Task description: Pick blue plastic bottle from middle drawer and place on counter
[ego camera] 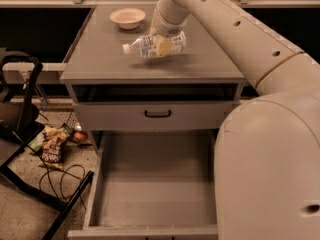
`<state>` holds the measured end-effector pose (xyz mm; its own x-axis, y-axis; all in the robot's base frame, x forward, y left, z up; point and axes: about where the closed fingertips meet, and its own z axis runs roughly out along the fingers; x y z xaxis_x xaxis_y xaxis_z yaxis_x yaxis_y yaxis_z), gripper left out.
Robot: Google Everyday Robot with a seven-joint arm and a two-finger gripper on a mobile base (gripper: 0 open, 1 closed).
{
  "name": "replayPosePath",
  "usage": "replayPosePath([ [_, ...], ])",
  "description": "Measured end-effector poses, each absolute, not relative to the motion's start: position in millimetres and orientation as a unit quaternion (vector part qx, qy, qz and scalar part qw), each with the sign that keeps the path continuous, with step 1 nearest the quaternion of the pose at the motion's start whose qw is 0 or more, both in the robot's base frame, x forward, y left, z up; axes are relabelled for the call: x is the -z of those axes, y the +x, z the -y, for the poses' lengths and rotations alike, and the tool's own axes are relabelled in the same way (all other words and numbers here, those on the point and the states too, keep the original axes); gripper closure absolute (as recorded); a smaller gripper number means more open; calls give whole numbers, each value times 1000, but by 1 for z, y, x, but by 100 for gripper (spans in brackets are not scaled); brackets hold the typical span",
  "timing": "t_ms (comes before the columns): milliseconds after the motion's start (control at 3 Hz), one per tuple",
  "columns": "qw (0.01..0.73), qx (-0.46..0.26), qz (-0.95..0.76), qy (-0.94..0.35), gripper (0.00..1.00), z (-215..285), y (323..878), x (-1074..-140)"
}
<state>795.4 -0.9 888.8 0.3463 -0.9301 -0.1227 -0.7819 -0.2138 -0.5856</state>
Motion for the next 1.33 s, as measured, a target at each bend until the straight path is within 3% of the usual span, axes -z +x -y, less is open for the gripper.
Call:
replayPosePath([
  [667,288,129,-557,-768,11,1,795,-889],
  [1000,288,129,-557,-768,0,1,795,-889],
  [1333,288,129,-557,-768,0,1,795,-889],
])
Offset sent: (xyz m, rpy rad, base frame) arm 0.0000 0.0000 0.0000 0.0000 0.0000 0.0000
